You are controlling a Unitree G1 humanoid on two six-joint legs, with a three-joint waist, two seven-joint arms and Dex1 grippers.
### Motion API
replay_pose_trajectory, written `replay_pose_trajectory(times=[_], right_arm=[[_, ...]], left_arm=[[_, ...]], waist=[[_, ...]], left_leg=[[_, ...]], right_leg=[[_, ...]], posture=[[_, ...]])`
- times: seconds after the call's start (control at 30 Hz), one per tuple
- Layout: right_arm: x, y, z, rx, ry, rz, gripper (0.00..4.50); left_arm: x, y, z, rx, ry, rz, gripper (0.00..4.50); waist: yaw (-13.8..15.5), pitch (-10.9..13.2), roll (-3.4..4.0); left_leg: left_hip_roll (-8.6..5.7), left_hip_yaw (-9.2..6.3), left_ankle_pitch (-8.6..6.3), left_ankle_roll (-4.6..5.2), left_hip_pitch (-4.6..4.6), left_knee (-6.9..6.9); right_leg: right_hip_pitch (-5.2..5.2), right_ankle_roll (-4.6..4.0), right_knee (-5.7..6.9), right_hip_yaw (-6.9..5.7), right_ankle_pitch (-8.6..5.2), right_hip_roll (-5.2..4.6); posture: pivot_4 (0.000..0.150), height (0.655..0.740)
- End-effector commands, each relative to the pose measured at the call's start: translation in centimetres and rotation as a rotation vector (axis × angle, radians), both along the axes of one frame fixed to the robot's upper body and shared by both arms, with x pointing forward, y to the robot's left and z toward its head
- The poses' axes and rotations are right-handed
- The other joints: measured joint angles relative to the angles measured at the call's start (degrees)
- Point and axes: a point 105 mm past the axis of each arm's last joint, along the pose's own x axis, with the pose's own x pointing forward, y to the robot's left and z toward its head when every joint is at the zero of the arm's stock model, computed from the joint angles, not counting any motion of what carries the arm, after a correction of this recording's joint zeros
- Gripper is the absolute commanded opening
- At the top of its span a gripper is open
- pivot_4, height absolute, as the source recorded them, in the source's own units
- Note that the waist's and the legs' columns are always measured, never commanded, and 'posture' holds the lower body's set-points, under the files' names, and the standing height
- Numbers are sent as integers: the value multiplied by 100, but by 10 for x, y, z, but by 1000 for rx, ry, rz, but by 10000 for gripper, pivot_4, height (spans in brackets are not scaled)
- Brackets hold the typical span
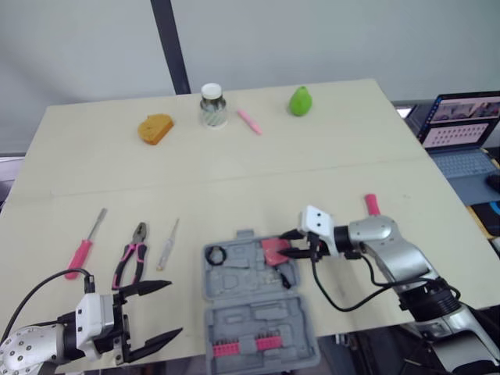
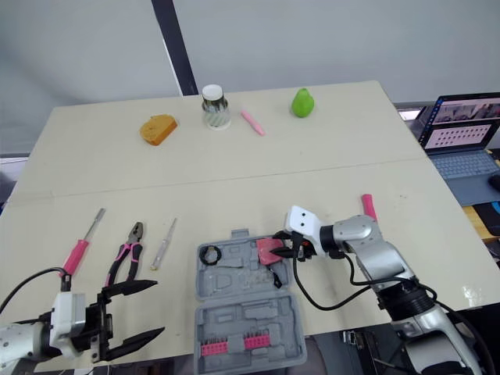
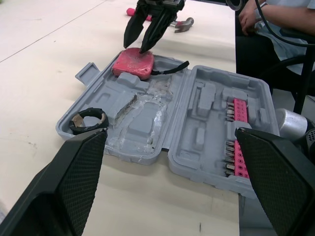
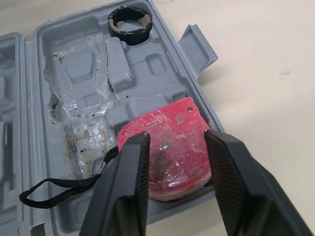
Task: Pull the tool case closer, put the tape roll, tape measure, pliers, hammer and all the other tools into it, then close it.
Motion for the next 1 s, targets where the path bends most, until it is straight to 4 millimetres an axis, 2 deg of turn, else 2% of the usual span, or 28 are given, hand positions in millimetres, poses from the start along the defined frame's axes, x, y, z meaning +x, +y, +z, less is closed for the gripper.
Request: replay_pose_trajectory(times=[0.03, 0.43, 1.0], right_arm=[[2, 3, 11, 44, -54, 5, 18141], [0, -1, -1, 53, -56, 18, 18141], [-1, -8, -26, 55, -1, -5, 18141]], left_arm=[[-2, 2, 8, 11, -21, -5, 45000], [-7, 4, 9, 12, -16, 11, 45000], [0, 2, 17, -34, -27, 56, 45000]], waist=[[-1, 0, 0], [2, 0, 0], [1, -2, -2]], left_leg=[[0, 0, 0, 0, 0, 0], [0, 0, 0, 0, 0, 0], [1, 0, 0, 0, 5, 1]], right_leg=[[0, 0, 0, 0, 0, 0], [1, 0, 0, 0, 0, 0], [6, 0, 0, -1, 0, 2]], posture=[[1500, 7356], [1500, 7356], [1500, 7356]])
